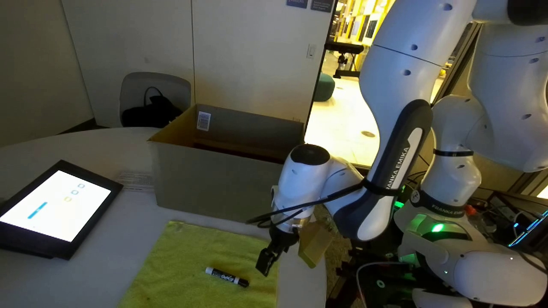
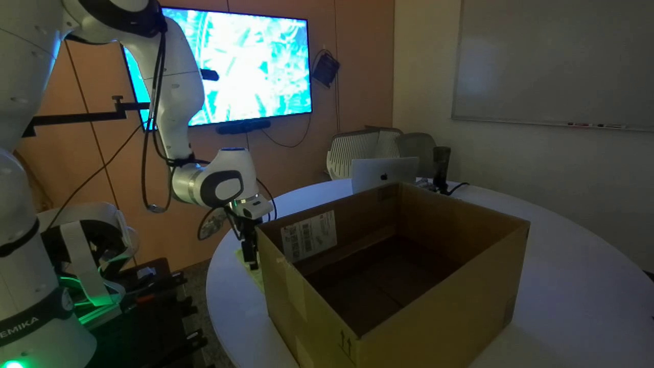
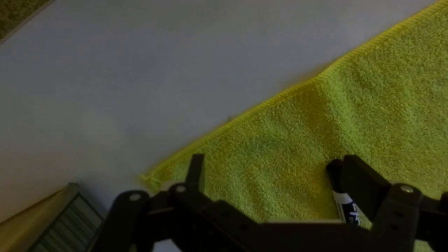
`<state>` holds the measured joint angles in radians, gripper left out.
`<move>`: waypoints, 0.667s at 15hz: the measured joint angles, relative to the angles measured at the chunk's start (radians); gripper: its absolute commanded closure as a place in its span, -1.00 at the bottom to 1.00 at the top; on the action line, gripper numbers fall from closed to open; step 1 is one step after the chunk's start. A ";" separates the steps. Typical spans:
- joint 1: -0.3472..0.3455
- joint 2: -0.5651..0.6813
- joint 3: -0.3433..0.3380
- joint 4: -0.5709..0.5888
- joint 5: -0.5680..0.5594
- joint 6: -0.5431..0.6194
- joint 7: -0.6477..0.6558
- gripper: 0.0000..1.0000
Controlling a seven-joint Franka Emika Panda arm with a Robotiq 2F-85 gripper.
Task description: Pick up the pen and put it in the middle of the towel. Fold the towel and put it in the box.
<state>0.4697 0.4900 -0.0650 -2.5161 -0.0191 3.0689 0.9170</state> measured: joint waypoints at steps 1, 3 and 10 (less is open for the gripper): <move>-0.015 0.013 0.018 -0.005 0.014 0.022 -0.018 -1.00; -0.046 0.040 0.050 -0.008 0.044 0.053 -0.064 -1.00; -0.087 0.100 0.061 -0.008 0.133 0.089 -0.202 -1.00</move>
<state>0.3831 0.5901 -0.0045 -2.5239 0.1137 3.1583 0.7150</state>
